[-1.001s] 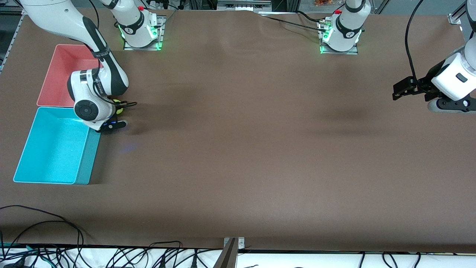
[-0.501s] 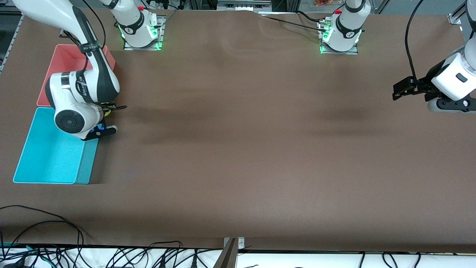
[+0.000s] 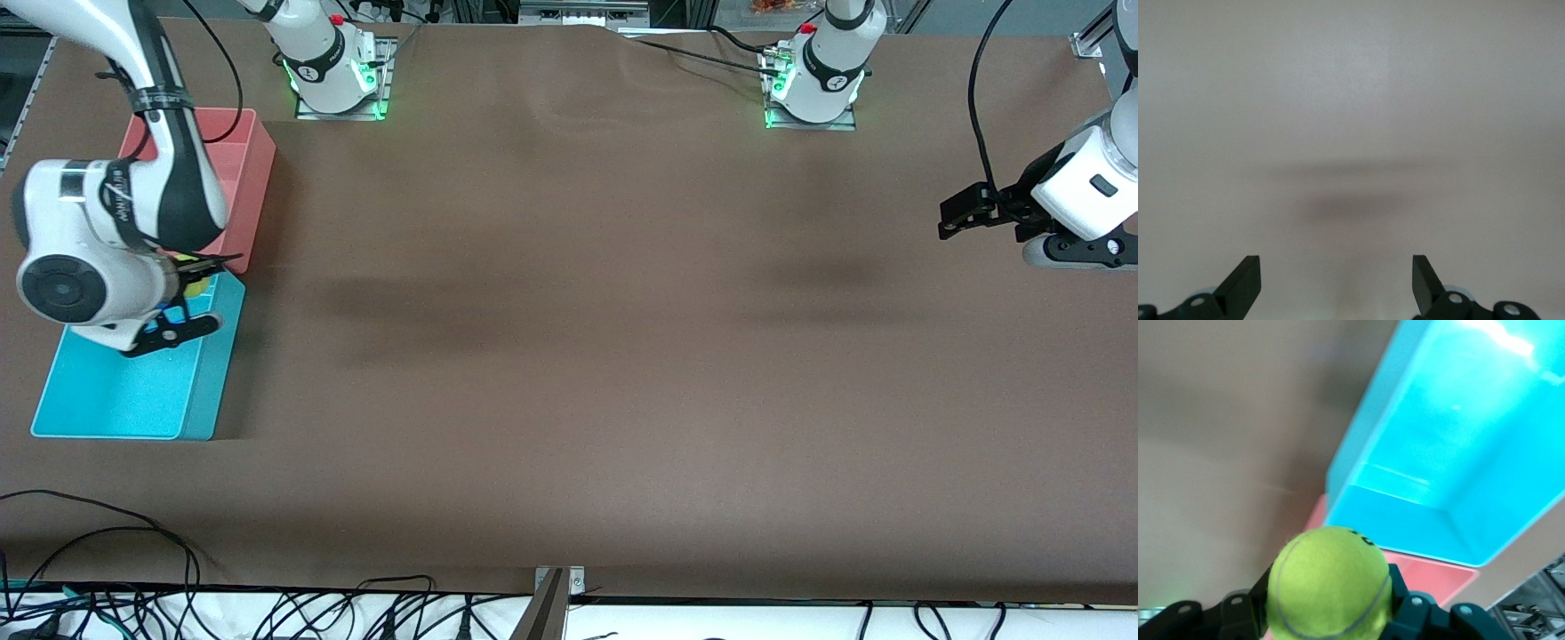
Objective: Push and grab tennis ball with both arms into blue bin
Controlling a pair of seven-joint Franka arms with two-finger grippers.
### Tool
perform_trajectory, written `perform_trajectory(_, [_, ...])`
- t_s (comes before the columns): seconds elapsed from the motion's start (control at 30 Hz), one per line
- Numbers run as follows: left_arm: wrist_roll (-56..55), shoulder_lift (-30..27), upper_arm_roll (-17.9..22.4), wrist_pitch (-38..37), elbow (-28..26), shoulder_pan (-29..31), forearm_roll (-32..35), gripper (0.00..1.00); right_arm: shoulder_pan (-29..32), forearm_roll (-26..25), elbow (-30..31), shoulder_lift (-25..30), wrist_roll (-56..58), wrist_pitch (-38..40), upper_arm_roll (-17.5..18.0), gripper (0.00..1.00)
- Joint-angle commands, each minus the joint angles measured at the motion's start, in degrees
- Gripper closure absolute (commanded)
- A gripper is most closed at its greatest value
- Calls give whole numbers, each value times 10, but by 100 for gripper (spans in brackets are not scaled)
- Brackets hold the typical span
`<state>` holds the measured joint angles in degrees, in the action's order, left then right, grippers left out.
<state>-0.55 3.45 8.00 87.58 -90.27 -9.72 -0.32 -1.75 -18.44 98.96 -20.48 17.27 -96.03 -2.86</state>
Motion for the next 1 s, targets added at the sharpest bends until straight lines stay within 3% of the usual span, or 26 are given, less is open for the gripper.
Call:
perform_trajectory(0.0, [7, -6, -2, -3, -4, 0, 13, 0, 35, -14, -13, -20, 55, -25, -5, 69])
perform_trajectory(0.13, [7, -6, -2, -4, -4, 0, 14, 0, 73, -9, -10, -54, 93, -63, -4, 69])
perform_trajectory(0.63, [7, -6, -2, -4, -4, 0, 14, 0, 126, 56, -8, -119, 158, -101, -3, 69])
perform_trajectory(0.97, [7, -6, -2, -4, -4, 0, 13, 0, 148, 61, -4, -145, 167, -122, -2, 69])
